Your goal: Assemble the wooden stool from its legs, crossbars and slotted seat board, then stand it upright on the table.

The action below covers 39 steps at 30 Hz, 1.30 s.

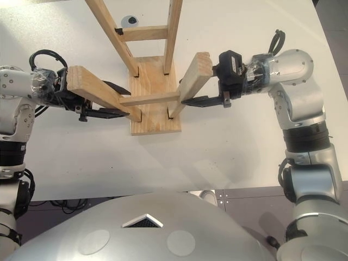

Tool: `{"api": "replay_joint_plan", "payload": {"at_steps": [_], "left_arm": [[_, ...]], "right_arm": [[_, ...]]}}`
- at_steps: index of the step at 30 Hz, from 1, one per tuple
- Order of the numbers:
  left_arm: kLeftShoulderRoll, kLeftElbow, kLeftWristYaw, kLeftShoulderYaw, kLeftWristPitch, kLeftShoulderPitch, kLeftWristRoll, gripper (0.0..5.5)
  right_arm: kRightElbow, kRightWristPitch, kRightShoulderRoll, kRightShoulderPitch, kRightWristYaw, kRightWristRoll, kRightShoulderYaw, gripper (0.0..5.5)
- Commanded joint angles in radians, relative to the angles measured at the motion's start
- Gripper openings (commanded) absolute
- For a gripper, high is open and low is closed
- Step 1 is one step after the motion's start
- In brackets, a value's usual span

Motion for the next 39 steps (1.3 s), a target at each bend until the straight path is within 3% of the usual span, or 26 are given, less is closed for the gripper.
{"api": "replay_joint_plan", "payload": {"at_steps": [1, 7, 15, 22, 29, 31, 34, 35, 37, 39], "left_arm": [[0.063, -0.176, 0.013, -0.219, 0.223, -0.059, 0.197, 2.12], [0.042, -0.183, 0.106, -0.287, 0.313, 0.039, 0.215, 2.12], [-0.054, 0.175, 0.105, -0.224, 0.047, 0.258, 0.153, 2.12], [-0.071, 0.335, 0.127, -0.225, -0.058, 0.265, 0.181, 2.04], [-0.038, 0.277, 0.115, -0.259, -0.152, 0.258, 0.227, 2.04], [-0.034, 0.264, 0.12, -0.251, -0.147, 0.257, 0.213, 2.04], [-0.063, 0.216, 0.225, -0.181, -0.103, 0.229, 0.162, 2.04], [-0.065, 0.187, 0.247, -0.156, -0.074, 0.217, 0.128, 2.04], [-0.061, 0.136, 0.271, -0.124, -0.021, 0.197, 0.072, 2.55], [-0.062, 0.081, 0.3, -0.108, 0.019, 0.199, 0.076, 2.9]], "right_arm": [[0.01, 0.008, -0.004, -0.047, -0.128, -0.45, 0.259, 2.05], [0.004, 0.322, 0.116, -0.152, -0.163, -0.555, 0.472, 2.05], [0.125, 0.435, 0.171, -0.064, -0.146, -0.449, 0.603, 2.05], [0.232, 0.516, 0.149, 0.1, -0.159, -0.296, 0.561, 2.05], [0.234, 0.488, 0.115, 0.257, -0.238, -0.268, 0.551, 2.05], [0.173, 0.484, 0.108, 0.265, -0.257, -0.217, 0.511, 2.05], [-0.054, 0.525, 0.114, 0.234, -0.332, 0.013, 0.281, 2.05], [-0.125, 0.553, 0.114, 0.208, -0.373, 0.095, 0.184, 2.42], [-0.209, 0.591, 0.07, 0.151, -0.434, 0.187, 0.025, 2.84], [-0.242, 0.581, -0.046, 0.156, -0.43, 0.142, -0.059, 3.26]]}}
